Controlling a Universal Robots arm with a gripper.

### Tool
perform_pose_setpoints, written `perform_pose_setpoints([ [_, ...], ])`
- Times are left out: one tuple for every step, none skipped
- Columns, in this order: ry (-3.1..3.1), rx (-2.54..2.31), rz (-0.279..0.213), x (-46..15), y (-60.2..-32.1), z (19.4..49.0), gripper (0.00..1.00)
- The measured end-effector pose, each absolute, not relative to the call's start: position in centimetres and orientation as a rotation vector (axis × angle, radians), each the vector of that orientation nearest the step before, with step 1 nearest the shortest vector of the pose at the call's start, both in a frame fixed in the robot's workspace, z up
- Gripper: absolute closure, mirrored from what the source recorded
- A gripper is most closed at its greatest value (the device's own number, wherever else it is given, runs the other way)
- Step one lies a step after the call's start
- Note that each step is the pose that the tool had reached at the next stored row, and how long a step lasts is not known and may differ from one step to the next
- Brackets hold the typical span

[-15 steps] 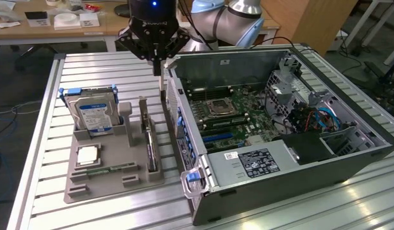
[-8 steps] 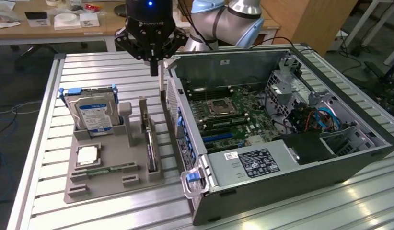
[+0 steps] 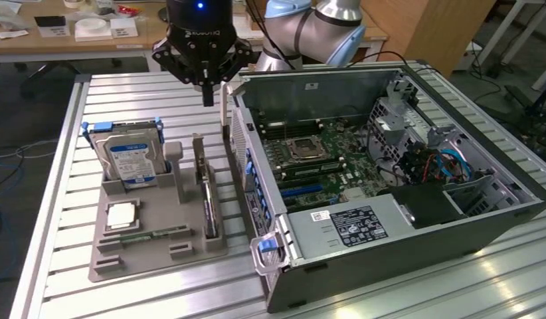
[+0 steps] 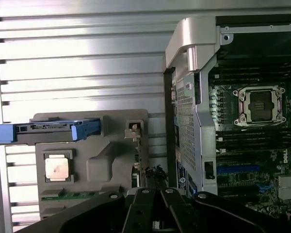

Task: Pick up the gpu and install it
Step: 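Reach for the gpu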

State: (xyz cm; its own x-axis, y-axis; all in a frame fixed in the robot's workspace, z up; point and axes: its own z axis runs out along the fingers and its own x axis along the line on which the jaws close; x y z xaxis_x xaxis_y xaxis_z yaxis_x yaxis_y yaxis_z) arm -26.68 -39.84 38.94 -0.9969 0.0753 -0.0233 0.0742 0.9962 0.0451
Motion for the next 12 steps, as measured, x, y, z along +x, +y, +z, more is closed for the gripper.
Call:
perform_pose_setpoints([
  [3.114,0.117,0.069,-26.7,-39.8,38.9,0.89],
  [3.114,0.117,0.069,-26.8,-39.8,38.9,0.89],
  [3.114,0.117,0.069,-27.0,-39.8,38.9,0.89],
  [3.114,0.117,0.069,-27.1,-39.8,38.9,0.89],
  [3.114,0.117,0.069,-27.2,-39.8,38.9,0.89],
  [3.114,0.117,0.069,-27.3,-39.8,38.9,0.89],
  [3.114,0.117,0.069,-27.4,-39.8,38.9,0.89],
  [3.114,0.117,0.069,-27.5,-39.8,38.9,0.89],
  [3.114,0.117,0.069,-27.6,-39.8,38.9,0.89],
  [3.114,0.117,0.069,-27.6,-39.9,38.9,0.89],
  [3.114,0.117,0.069,-27.7,-40.0,38.9,0.89],
  [3.114,0.116,0.069,-27.8,-40.1,38.9,0.89],
])
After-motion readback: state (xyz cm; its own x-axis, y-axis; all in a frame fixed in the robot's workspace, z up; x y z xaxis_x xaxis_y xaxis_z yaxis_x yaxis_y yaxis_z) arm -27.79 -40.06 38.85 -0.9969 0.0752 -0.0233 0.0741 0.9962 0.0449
